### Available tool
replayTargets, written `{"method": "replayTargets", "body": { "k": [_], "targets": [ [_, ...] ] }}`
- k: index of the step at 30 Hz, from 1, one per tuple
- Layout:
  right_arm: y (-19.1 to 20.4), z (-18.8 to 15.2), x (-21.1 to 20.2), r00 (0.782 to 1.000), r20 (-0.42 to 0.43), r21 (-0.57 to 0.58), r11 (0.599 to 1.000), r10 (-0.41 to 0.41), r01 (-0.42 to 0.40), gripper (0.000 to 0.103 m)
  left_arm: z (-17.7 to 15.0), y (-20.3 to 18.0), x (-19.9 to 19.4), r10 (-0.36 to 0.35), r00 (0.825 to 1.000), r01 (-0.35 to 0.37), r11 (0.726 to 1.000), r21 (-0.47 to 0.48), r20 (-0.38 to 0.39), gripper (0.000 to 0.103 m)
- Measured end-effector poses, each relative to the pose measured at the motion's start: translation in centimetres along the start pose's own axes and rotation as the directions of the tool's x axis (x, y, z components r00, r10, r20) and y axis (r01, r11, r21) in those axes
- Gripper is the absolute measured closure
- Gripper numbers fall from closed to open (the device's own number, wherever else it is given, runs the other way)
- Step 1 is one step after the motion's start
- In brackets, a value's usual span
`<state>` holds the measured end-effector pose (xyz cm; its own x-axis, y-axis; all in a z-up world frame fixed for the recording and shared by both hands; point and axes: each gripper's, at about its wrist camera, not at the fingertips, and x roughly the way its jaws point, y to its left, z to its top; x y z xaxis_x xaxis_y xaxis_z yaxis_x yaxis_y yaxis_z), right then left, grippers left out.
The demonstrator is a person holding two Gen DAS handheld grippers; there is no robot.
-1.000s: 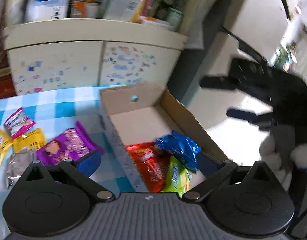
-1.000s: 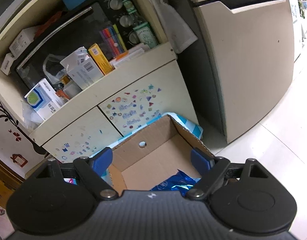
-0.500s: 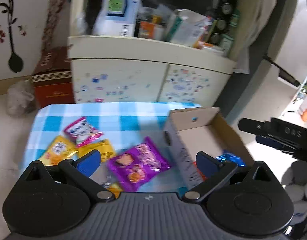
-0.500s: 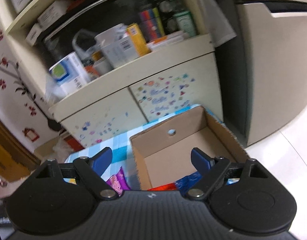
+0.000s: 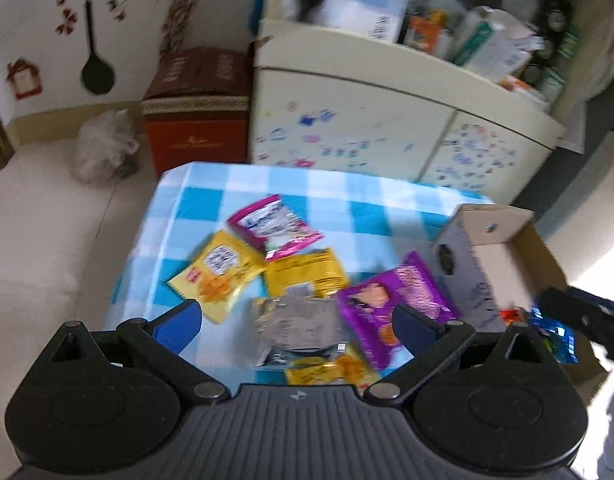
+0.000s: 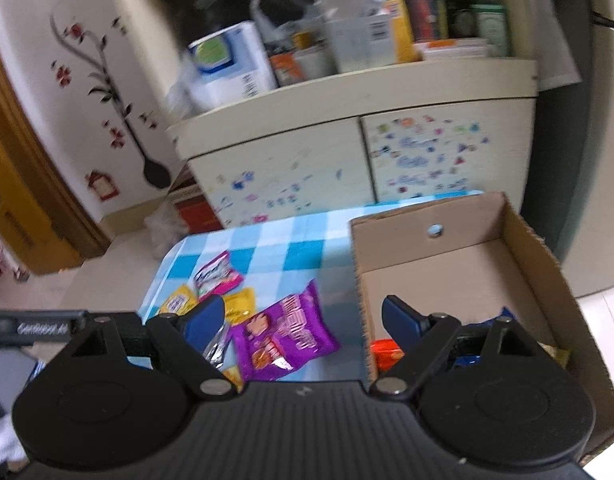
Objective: Organize snacks
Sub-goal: 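Move the left gripper over the silver foil bag on the tablecloth, then grasp the silver foil bag with the left gripper while the right grasps the yellow bar bag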
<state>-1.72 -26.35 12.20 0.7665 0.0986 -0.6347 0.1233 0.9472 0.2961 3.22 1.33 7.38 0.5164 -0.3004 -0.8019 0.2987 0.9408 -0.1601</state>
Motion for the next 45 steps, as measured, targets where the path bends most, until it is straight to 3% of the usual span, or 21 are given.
{"method": "replayTargets", "body": {
  "k": [11, 22, 25, 30, 45],
  "targets": [
    [3.2, -2.5, 2.7, 0.993, -0.111, -0.149, 0.988, 0.028, -0.045, 0.017, -1.1, 0.2, 5.0, -0.047, 0.996, 0.047, 0.999, -0.002, -0.081, 0.000],
    [5.8, -5.8, 6.1, 0.970, -0.242, -0.246, 0.965, 0.030, -0.091, 0.017, -1.2, -0.5, 10.0, -0.078, 0.985, 0.079, 0.997, 0.000, -0.153, 0.001],
    [6.5, -6.6, 6.9, 0.964, -0.263, -0.265, 0.958, 0.032, -0.105, 0.017, -1.3, -0.4, 10.7, -0.057, 0.982, 0.061, 0.998, 0.015, -0.177, 0.003],
    [7.5, -7.4, 8.3, 0.956, -0.292, -0.279, 0.952, 0.037, -0.122, 0.017, -1.5, 0.5, 11.4, -0.063, 0.980, 0.063, 0.998, -0.006, -0.190, 0.016],
    [9.4, -8.8, 12.0, 0.941, -0.339, -0.269, 0.958, 0.005, -0.102, 0.016, -1.1, 3.3, 10.5, -0.013, 0.984, -0.004, 0.996, -0.092, -0.178, 0.018]
  ]
}}
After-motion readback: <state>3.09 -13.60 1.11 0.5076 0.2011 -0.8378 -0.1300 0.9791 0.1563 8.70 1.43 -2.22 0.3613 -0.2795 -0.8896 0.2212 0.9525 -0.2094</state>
